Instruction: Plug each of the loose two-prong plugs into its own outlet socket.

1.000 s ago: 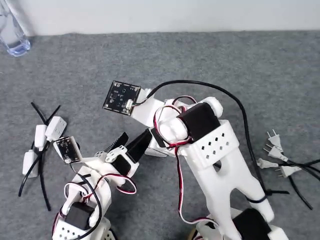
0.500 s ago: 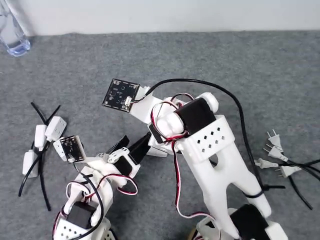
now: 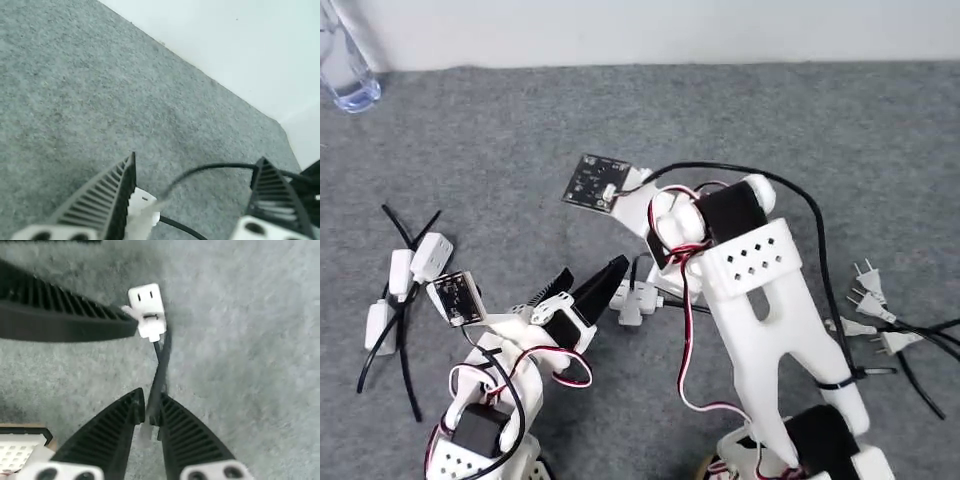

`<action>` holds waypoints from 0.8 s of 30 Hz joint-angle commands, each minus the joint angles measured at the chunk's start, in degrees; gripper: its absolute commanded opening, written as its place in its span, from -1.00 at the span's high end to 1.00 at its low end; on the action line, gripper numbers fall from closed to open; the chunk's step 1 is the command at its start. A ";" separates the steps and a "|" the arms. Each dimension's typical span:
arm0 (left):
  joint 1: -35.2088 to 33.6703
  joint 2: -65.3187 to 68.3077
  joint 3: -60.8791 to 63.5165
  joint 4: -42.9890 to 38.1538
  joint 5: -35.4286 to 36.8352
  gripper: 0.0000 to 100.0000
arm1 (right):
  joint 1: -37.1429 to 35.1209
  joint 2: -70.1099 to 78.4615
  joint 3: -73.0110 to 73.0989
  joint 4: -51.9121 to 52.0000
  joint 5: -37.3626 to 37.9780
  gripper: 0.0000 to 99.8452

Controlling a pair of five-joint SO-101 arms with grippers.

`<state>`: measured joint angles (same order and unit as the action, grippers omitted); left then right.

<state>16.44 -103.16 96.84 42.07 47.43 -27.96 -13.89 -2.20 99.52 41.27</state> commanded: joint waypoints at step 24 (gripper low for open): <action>-36.13 -0.88 -0.40 5.63 -5.27 0.30 | 3.03 9.89 11.78 -20.35 6.51 0.61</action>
<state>-15.12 -103.25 96.84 44.62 46.90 -23.56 -7.38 10.46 80.26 47.16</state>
